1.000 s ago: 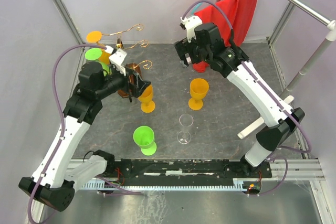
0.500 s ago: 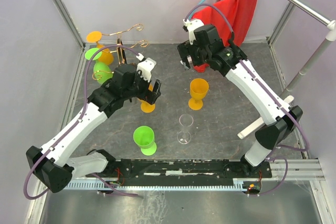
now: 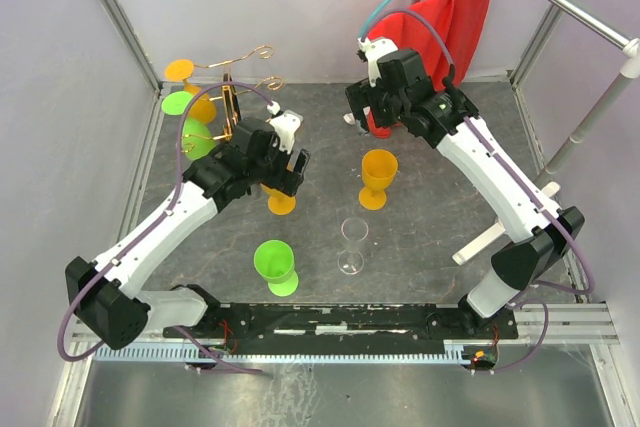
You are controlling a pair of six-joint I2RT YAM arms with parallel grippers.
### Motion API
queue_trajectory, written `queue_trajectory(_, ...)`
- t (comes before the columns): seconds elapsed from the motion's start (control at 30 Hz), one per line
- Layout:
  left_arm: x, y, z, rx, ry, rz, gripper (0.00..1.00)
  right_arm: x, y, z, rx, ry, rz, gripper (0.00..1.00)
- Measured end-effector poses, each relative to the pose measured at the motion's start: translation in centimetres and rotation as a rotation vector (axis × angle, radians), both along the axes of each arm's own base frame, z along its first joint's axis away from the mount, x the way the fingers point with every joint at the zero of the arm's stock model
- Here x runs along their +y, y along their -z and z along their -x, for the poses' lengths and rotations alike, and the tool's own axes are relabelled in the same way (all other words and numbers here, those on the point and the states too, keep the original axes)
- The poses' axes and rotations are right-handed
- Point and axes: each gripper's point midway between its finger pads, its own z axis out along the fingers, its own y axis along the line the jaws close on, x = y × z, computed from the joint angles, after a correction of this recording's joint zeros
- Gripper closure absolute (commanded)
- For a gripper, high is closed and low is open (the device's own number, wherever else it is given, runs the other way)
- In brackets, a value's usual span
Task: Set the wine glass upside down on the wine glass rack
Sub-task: Pick up the wine glass at the center of the board.
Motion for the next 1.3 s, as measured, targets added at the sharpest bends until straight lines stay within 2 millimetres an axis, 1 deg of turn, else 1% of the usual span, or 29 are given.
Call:
queue_trajectory(0.2,-0.2,0.8,-0.1,0.020,0.002,-0.011,0.18,0.0,0.2,0.0,0.005,-0.003,0.001,0.04)
queue_trajectory(0.6,-0.3,3.9,-0.4,0.096,0.001,-0.064,0.42,0.1,0.2,0.0,0.004,-0.003,0.000,0.04)
queue_trajectory(0.8,-0.4,4.5,-0.4,0.107,0.002,-0.070,0.56,0.1,0.1,-0.1,-0.001,-0.004,-0.002,0.04)
queue_trajectory(1.13,-0.6,5.3,-0.5,0.118,0.005,-0.073,0.77,0.1,0.3,0.0,0.003,-0.005,0.003,0.04)
queue_trajectory(1.3,-0.7,5.3,-0.7,0.111,0.006,-0.065,0.94,-0.1,0.4,-0.1,0.006,0.003,-0.001,0.04)
